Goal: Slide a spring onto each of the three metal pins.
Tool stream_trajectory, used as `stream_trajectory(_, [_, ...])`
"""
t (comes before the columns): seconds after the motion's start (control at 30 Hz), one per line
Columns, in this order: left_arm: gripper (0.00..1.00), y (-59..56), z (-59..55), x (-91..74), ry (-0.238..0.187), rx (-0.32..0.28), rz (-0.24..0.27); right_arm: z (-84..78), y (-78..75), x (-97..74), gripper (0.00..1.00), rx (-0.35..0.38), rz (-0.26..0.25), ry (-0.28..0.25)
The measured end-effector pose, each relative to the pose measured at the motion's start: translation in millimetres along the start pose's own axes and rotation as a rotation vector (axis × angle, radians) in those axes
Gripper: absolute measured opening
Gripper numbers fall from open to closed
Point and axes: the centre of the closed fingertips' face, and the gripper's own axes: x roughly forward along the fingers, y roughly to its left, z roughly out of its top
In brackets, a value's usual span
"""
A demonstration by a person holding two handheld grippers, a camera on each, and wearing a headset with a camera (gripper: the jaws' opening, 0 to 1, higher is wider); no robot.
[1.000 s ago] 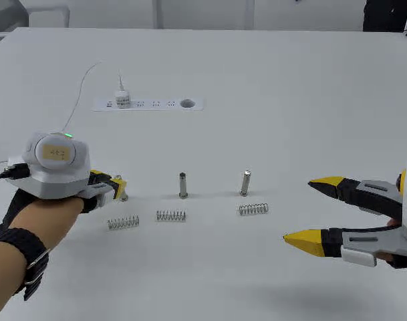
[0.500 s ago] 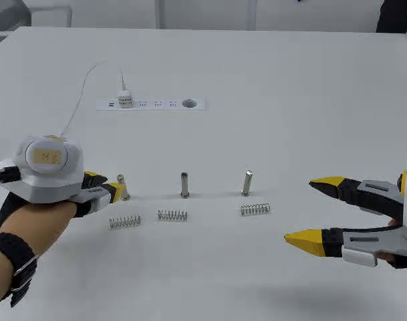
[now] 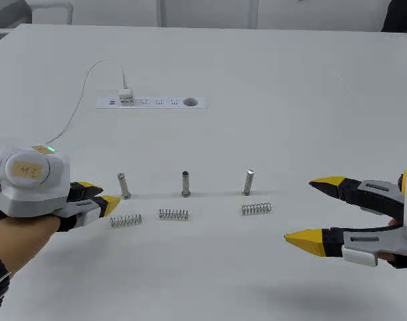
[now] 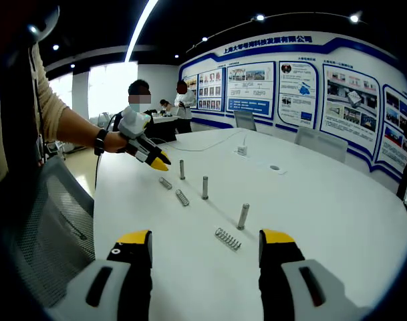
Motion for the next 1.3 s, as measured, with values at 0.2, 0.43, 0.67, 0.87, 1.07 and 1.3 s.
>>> stream_trajectory(0.2, [0.24, -10.9, -8.0, -3.0, -0.001, 0.030, -0.064, -0.7, 0.8, -0.5, 0.66, 0.001, 0.001, 0.004])
stream_trajectory(0.43, [0.24, -14.1, -17.3, -0.8, 0.015, 0.052, -0.101, -1.1, 1.0, -0.6, 0.66, 0.000, 0.001, 0.007])
stream_trajectory(0.67, [0.23, -22.5, -25.9, 1.7, 0.037, 0.120, -0.152, -3.0, 2.4, 0.1, 0.66, 0.003, 0.002, 0.014])
stream_trajectory(0.87, [0.21, -25.2, -27.6, 4.6, 0.042, 0.170, -0.196, -2.8, 3.2, 1.3, 0.66, 0.005, 0.003, 0.016])
stream_trajectory(1.07, [0.19, -25.9, -27.9, 6.7, 0.049, 0.220, -0.228, -2.7, 3.1, 1.9, 0.66, 0.005, 0.001, 0.019])
stream_trajectory(1.3, [0.17, -28.4, -29.5, 8.2, 0.060, 0.248, -0.267, -2.2, 3.5, 3.0, 0.66, 0.006, 0.002, 0.018])
